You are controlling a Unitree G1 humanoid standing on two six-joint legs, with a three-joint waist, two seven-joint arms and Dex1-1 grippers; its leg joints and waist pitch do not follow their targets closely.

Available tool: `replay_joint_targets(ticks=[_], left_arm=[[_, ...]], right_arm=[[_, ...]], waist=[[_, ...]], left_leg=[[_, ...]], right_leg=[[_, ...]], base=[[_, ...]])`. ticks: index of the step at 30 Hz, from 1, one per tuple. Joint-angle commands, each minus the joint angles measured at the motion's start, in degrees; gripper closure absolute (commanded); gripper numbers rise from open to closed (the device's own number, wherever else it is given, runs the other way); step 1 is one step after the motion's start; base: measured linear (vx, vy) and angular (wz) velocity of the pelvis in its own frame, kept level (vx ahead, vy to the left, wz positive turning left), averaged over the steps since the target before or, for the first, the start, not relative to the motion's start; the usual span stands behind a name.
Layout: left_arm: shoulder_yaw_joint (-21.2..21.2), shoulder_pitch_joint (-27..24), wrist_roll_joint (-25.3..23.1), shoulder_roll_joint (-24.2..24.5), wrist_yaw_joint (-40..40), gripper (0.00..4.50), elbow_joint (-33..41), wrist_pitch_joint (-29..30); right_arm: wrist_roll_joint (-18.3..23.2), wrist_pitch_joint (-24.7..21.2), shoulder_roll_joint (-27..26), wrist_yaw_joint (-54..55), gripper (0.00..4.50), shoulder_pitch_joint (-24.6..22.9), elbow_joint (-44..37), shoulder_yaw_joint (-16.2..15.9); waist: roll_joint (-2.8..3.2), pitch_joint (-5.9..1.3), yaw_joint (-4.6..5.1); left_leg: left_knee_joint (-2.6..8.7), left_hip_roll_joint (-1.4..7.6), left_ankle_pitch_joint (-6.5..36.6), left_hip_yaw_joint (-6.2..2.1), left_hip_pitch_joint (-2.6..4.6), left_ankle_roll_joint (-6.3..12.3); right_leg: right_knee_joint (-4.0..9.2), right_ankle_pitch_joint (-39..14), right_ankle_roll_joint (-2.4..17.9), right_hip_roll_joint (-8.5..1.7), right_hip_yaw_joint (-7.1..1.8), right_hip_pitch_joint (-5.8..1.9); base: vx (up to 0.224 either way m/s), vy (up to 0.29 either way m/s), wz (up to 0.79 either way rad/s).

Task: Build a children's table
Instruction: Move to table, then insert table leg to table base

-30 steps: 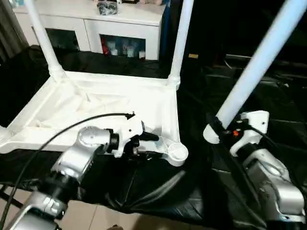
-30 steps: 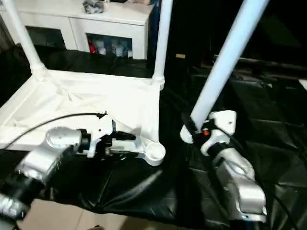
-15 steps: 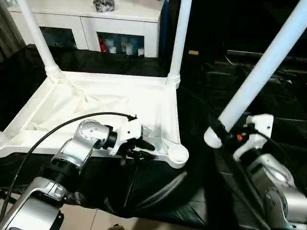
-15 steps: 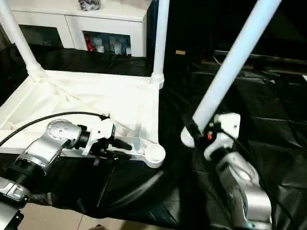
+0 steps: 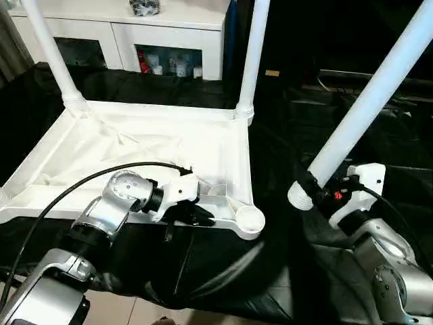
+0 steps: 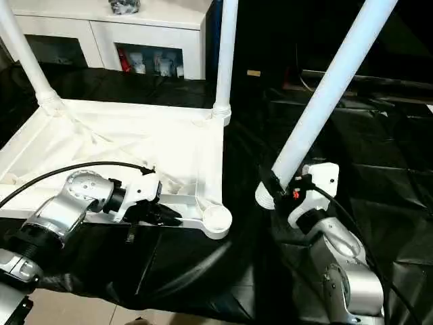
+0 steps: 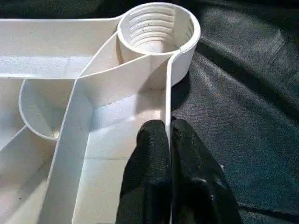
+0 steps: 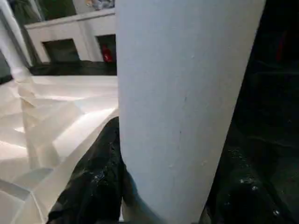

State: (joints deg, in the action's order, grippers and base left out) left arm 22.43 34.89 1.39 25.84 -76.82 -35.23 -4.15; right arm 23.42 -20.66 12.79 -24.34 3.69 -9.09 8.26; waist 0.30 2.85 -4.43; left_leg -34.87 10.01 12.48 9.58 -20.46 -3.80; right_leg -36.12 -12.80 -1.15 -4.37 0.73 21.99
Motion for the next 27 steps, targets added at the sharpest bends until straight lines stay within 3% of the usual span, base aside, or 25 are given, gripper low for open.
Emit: replay_joint_targets(ticks=[1,5,8,11,12,16,17,18,19,21,23,27], left_arm=[[0.87,0.55,-1.95,1.1,0.11,4.5,-0.68,0.85],[0.28,0.11,-2.4,0.79,2.35,4.5,0.34,3.65],[-0.68,0.08,-2.68,-0.77,6.45,4.5,1.36,8.04],[-2.74,-0.15,-1.86,-6.01,14.51,4.5,2.4,14.19],[-2.69,-0.27,-2.36,-6.93,16.2,4.5,2.6,14.64],[-2.58,-0.78,-2.89,-8.95,19.14,4.5,3.69,15.99],[-2.54,-0.96,-2.86,-9.42,19.68,4.5,4.35,16.79],[-2.49,-1.02,-3.06,-9.74,20.32,4.5,4.85,17.48],[-2.56,-1.05,-3.24,-10.0,20.62,4.5,5.27,18.34],[-2.6,-1.07,-3.37,-10.13,20.74,4.5,5.55,18.83],[-2.42,-1.0,-3.6,-9.57,20.62,4.5,6.16,18.25],[-2.69,-0.89,-2.99,-9.09,20.31,4.5,6.4,17.48]], right_arm=[[2.48,-2.18,0.94,-2.08,2.62,1.07,-2.79,-1.01],[5.31,-6.2,2.56,-6.3,2.62,2.45,-4.13,-3.39],[5.26,-7.43,4.15,-9.11,2.62,3.66,-4.19,-5.51],[1.76,-6.34,4.62,-9.96,2.62,8.63,1.06,-7.73],[0.28,-5.63,4.53,-9.54,2.62,9.94,3.06,-8.29],[-2.42,-4.06,4.64,-9.08,2.62,12.78,7.37,-9.97],[-2.8,-3.68,4.65,-9.29,2.62,13.74,8.78,-10.43],[-2.85,-3.55,4.56,-9.49,2.62,14.53,9.91,-10.6],[-3.56,-3.15,4.76,-9.95,2.62,15.4,11.4,-11.22],[-4.2,-2.82,4.97,-10.34,2.62,16.0,12.49,-11.76],[-5.35,-2.14,5.21,-11.39,2.62,17.24,15.02,-12.55],[-6.51,-0.91,5.2,-12.56,2.62,18.53,18.63,-13.13]], waist=[[0.17,-3.42,0.09],[0.3,-3.29,0.5],[-0.06,-3.12,0.82],[-0.42,-3.1,1.06],[-0.98,-3.14,1.05],[-1.01,-3.4,1.1],[-1.52,-3.47,1.11],[-1.31,-3.47,1.01],[-1.49,-3.49,1.05],[-1.3,-3.43,1.03],[-1.55,-3.31,0.87],[-1.49,-3.3,0.95]], left_leg=[[4.59,2.34,5.62,-0.51,0.32,0.95],[4.67,2.39,6.48,-0.53,0.32,0.98],[4.73,2.51,7.98,-0.47,0.33,0.39],[4.61,2.44,7.66,-0.4,0.17,0.21],[4.57,2.42,6.45,-0.37,0.01,0.55],[4.2,2.27,2.71,-0.32,-0.15,1.8],[4.15,2.22,1.98,-0.25,-0.22,2.41],[4.19,2.2,1.7,-0.31,-0.26,2.65],[4.14,2.34,2.06,-0.16,-0.01,3.18],[4.16,2.28,2.83,-0.1,0.0,3.14],[4.28,2.4,3.54,-0.14,0.05,3.15],[4.31,2.4,3.82,-0.18,-0.02,2.85]], right_leg=[[3.51,1.97,14.81,-3.18,-1.73,-2.56],[3.62,1.21,15.04,-3.16,-1.73,-2.62],[3.93,-2.24,15.44,-3.29,-1.75,-2.61],[4.17,-4.75,15.51,-3.42,-1.71,-2.58],[4.32,-4.71,15.12,-3.49,-1.81,-2.73],[3.83,0.27,15.2,-3.24,-1.75,-2.76],[3.69,2.0,15.42,-3.18,-1.7,-2.82],[3.61,2.26,15.54,-3.24,-1.67,-2.88],[3.69,2.29,16.12,-3.23,-1.63,-2.65],[3.76,1.29,16.24,-3.15,-1.59,-2.55],[3.9,0.05,15.78,-3.2,-1.64,-2.55],[3.84,-0.2,15.8,-3.27,-1.63,-2.53]], base=[[0.0,0.0,0.0],[0.0,0.0,0.0],[0.0,0.0,0.0],[0.0,0.0,0.0],[0.0,0.0,0.0],[0.0,0.0,0.0],[0.0,0.0,0.0],[0.0,0.0,0.0],[0.0,0.0,0.0],[0.0,0.0,0.0],[0.0,0.0,0.0],[0.0,0.0,0.0]])
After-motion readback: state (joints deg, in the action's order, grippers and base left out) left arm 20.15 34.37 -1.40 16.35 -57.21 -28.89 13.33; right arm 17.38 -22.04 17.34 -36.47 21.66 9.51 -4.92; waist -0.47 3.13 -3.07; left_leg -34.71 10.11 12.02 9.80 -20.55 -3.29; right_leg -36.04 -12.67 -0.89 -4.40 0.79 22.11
